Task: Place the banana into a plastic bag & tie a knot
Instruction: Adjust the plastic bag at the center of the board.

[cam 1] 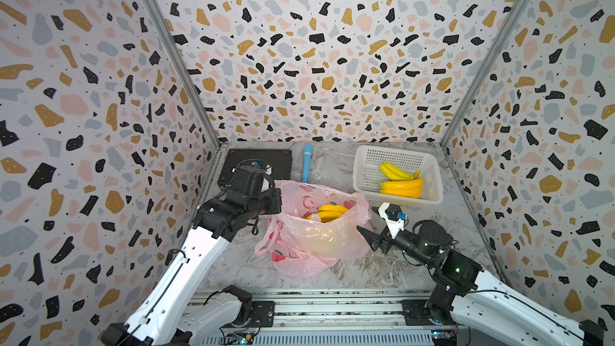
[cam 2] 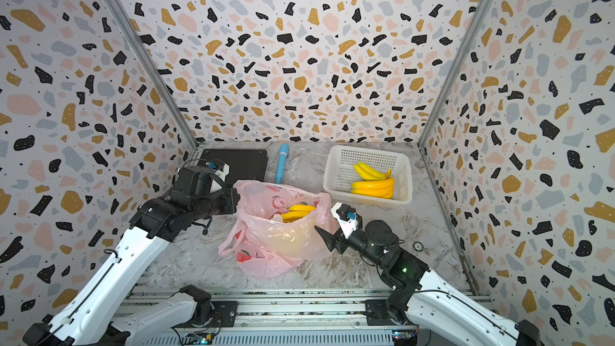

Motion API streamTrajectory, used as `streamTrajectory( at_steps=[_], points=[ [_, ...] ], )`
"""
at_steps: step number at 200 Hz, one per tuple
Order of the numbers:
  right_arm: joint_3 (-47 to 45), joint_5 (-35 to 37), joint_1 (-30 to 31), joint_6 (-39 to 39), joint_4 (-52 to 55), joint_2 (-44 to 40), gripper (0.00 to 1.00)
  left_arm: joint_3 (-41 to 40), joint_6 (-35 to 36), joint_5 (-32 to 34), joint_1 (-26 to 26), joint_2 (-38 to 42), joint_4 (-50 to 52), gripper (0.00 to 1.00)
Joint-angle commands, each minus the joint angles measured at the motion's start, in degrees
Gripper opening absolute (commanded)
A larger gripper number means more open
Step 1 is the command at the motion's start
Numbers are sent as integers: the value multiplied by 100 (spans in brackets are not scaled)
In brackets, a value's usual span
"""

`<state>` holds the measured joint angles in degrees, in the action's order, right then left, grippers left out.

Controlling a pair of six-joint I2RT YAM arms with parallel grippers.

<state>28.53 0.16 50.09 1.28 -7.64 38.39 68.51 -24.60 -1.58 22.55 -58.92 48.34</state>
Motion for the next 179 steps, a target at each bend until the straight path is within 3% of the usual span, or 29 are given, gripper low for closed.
streamTrajectory(
  at_steps=[1, 42, 106, 136, 179],
  points=[
    [183, 330, -8, -407, -616, 362, 81, -40, 106, -147, -65, -22, -221, 0],
    [642, 426, -7, -645, -613, 929, 75, -14, 148, -281, -127, -32, -233, 0],
    [1340, 453, -6, -673, -228, 1116, 42, 88, 180, -386, -198, -70, -250, 0],
    [1526, 505, -7, -732, -138, 1239, 45, 92, 181, -437, -215, -77, -272, 0],
    [1648, 922, -19, -911, 93, 1433, 59, 83, 177, -496, -215, -72, -285, 0]
  ],
)
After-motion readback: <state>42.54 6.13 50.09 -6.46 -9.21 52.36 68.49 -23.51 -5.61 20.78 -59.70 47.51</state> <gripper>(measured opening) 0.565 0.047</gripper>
